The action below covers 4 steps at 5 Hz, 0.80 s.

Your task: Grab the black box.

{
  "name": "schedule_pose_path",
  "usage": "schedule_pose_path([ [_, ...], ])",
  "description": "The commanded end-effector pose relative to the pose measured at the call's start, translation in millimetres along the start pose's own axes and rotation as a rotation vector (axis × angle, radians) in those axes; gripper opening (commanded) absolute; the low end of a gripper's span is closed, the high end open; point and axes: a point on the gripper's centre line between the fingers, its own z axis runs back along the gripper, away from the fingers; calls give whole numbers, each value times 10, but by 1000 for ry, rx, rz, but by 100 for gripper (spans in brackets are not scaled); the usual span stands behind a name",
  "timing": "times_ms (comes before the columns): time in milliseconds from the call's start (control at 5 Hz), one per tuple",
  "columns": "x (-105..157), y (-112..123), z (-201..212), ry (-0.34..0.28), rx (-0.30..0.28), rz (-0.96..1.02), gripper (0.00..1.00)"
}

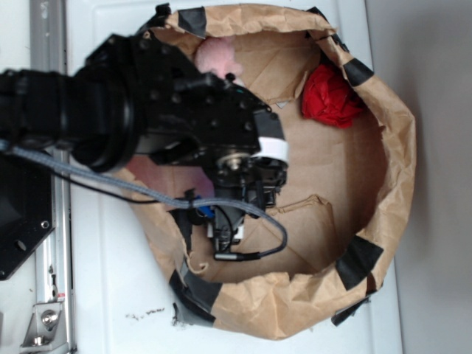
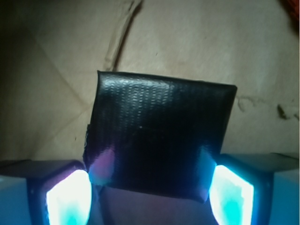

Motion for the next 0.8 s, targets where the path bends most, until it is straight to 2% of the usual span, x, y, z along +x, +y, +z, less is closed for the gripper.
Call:
schedule_pose_path([
  [0,229,-57,93,-26,-16,70,100],
  [400,268,-35,3,-30,11,85,100],
  [600,260,-23,-17,-31,9,102,0],
])
